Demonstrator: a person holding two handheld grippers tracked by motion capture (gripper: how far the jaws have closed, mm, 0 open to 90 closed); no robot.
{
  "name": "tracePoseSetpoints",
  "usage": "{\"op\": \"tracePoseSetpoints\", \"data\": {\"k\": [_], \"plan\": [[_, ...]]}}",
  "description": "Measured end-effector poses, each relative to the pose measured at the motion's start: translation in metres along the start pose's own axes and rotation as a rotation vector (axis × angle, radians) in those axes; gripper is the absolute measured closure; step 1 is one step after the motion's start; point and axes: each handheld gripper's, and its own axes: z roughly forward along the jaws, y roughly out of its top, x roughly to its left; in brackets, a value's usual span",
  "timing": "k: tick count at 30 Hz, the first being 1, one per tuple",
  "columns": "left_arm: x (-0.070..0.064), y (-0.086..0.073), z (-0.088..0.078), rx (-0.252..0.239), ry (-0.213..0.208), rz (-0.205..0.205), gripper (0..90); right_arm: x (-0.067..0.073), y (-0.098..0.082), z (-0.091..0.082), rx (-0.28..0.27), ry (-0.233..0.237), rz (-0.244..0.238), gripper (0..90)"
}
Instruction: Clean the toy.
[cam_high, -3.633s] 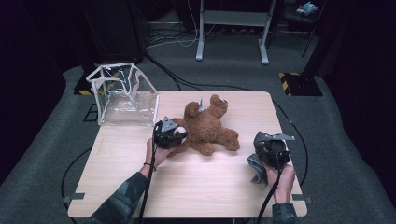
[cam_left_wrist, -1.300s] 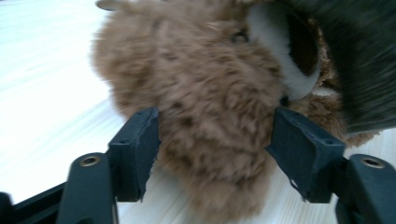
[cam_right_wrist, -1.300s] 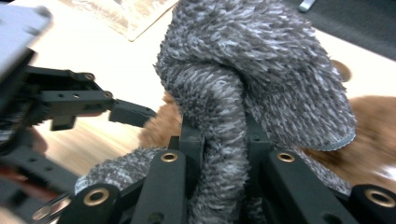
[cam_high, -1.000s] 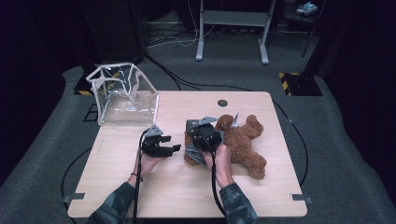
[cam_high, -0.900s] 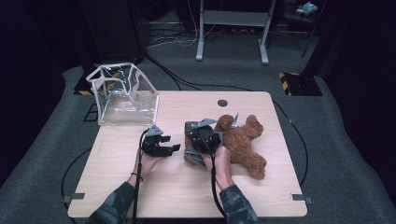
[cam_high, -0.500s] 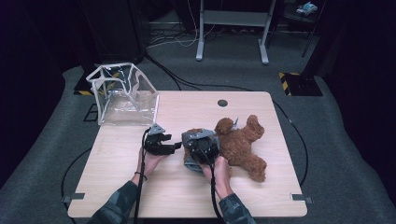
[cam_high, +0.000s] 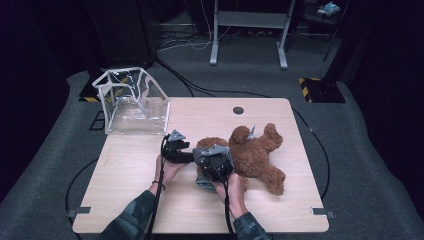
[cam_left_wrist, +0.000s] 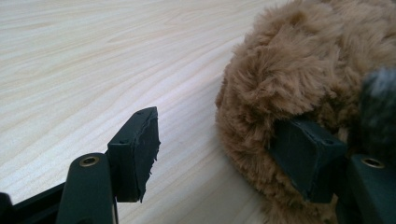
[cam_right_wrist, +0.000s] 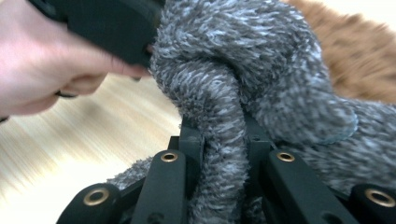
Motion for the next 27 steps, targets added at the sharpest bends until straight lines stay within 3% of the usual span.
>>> {"op": "tracePoseSetpoints", "data": {"k": [4,8,10,14,18,21,24,27], "plan": [[0.001,0.0,0.002,0.007,0.003,-0.003,32.8,0.002,-0.009,0.011,0.033,0.025,0.006,76.0],[0.004,0.0,0.004,0.014,-0.005,-0.02,33.0,0.006,-0.022,0.031,0.131,0.042,-0.006,75.8],[0.005,0.0,0.004,0.011,-0.006,-0.022,32.9,0.005,-0.026,0.034,0.152,0.047,-0.008,75.7],[0.006,0.002,0.004,0.007,-0.014,-0.038,33.0,0.001,-0.01,0.008,0.093,0.056,-0.014,75.4],[0.006,0.004,0.004,0.013,-0.02,-0.029,33.2,-0.006,0.022,-0.032,-0.01,0.01,-0.019,75.2],[0.005,0.004,0.006,0.025,-0.026,-0.024,33.2,-0.017,0.046,-0.049,-0.067,-0.057,-0.023,75.0],[0.005,0.003,0.007,0.018,-0.023,-0.03,33.5,-0.03,0.06,-0.043,-0.069,-0.105,-0.008,75.1],[0.005,0.003,0.007,0.016,-0.022,-0.04,33.6,-0.034,0.056,-0.021,-0.013,-0.082,0.01,75.2]]}}
